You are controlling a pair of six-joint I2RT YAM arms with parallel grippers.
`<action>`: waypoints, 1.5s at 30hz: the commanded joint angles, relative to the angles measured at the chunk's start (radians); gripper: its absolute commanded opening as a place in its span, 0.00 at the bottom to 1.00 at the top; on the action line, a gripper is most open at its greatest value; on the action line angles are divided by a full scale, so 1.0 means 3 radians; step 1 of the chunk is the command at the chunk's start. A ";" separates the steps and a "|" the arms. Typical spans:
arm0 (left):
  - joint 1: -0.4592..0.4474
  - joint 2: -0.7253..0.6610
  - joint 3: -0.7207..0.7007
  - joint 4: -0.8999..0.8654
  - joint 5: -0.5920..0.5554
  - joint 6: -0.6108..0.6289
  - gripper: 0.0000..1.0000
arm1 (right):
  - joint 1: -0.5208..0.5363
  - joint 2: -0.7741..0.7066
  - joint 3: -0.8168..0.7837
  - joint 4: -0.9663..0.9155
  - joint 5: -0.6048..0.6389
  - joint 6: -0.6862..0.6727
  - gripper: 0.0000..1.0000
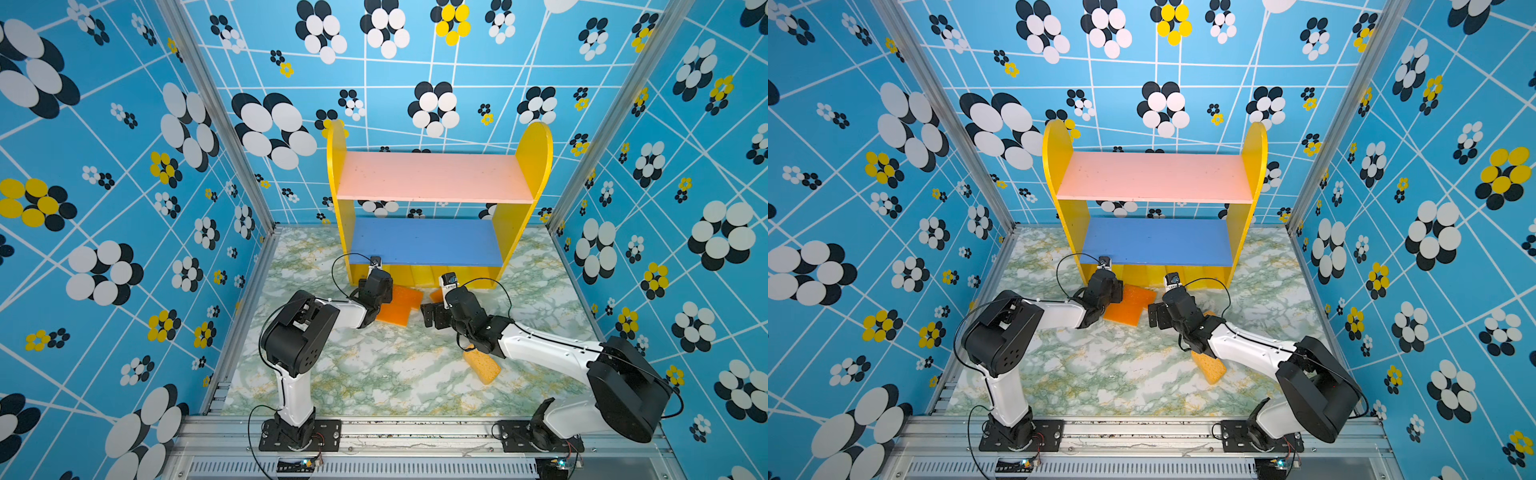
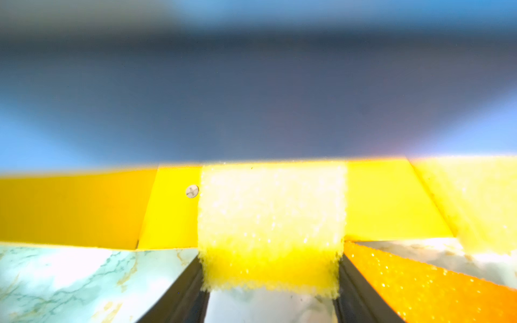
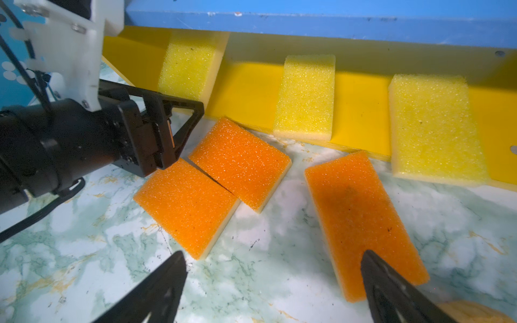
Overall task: Arrange cleaning sponges on a shelf
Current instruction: Place the cleaning sponge on the shelf.
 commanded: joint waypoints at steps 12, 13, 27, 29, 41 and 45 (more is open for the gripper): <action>-0.0023 0.0243 0.0018 -0.0149 -0.0146 0.0057 0.71 | -0.0017 -0.0024 0.0017 -0.0037 0.0014 0.0024 0.99; -0.0024 0.0249 0.0026 -0.0161 -0.0148 0.0064 0.71 | -0.0017 -0.0029 0.0013 -0.0031 0.0014 0.0024 0.99; -0.0030 0.0264 0.0042 -0.0182 -0.0182 0.0057 0.92 | -0.0018 -0.0070 -0.0018 -0.0020 0.0034 0.0024 0.99; -0.0034 0.0269 0.0052 -0.0201 -0.0191 0.0057 0.94 | -0.0017 -0.0075 -0.0019 -0.0020 0.0035 0.0019 0.99; -0.0114 0.0231 -0.0062 -0.0001 -0.0313 0.0153 0.99 | -0.0017 -0.0116 -0.0014 -0.0081 0.0045 -0.0032 0.99; -0.0169 0.0157 -0.0143 0.0119 -0.0398 0.0194 0.99 | -0.0018 -0.0146 0.0001 -0.0121 0.0059 -0.0076 0.99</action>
